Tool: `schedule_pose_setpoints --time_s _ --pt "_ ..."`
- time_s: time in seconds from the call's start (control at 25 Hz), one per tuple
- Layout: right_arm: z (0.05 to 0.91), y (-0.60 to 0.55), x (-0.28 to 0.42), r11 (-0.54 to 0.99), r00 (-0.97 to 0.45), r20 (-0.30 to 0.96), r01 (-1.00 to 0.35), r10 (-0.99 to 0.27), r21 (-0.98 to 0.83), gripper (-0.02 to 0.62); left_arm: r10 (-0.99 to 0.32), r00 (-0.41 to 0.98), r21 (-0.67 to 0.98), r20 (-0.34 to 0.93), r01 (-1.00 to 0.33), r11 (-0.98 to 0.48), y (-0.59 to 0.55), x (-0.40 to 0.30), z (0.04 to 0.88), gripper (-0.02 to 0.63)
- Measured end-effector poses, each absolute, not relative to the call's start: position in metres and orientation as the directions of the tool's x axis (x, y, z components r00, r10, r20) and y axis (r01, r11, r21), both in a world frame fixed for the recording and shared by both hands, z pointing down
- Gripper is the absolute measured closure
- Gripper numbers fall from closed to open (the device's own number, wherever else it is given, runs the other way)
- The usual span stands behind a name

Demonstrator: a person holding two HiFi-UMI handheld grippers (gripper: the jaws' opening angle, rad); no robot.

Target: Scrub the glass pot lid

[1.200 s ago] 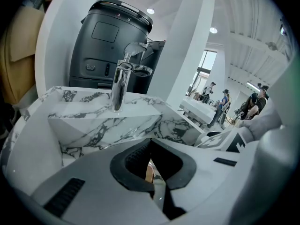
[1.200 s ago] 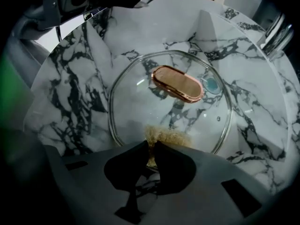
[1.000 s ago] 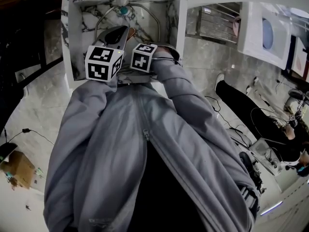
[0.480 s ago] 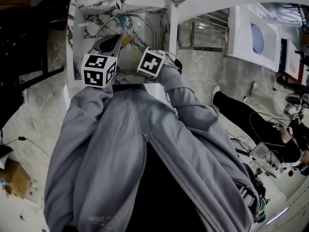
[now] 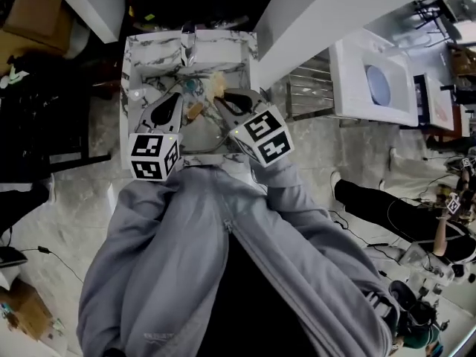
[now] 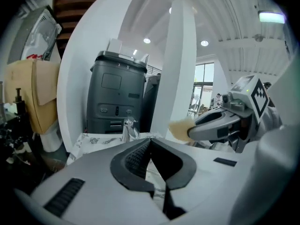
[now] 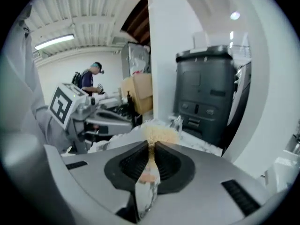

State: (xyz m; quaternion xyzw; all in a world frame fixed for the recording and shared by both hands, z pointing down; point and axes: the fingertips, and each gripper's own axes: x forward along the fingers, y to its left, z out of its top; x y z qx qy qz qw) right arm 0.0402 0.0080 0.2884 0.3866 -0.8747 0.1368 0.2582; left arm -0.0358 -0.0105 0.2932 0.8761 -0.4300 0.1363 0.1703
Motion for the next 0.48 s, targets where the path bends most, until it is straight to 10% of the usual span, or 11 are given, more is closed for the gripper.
schedule_pose_setpoints --time_s 0.48 --pt "0.170 0.021 0.064 0.351 -0.341 0.107 -0.933 -0.934 0.083 0.541 -0.858 0.508 0.038 0.076 -0.862 -0.506 0.010 -0.044 0.154 0.592"
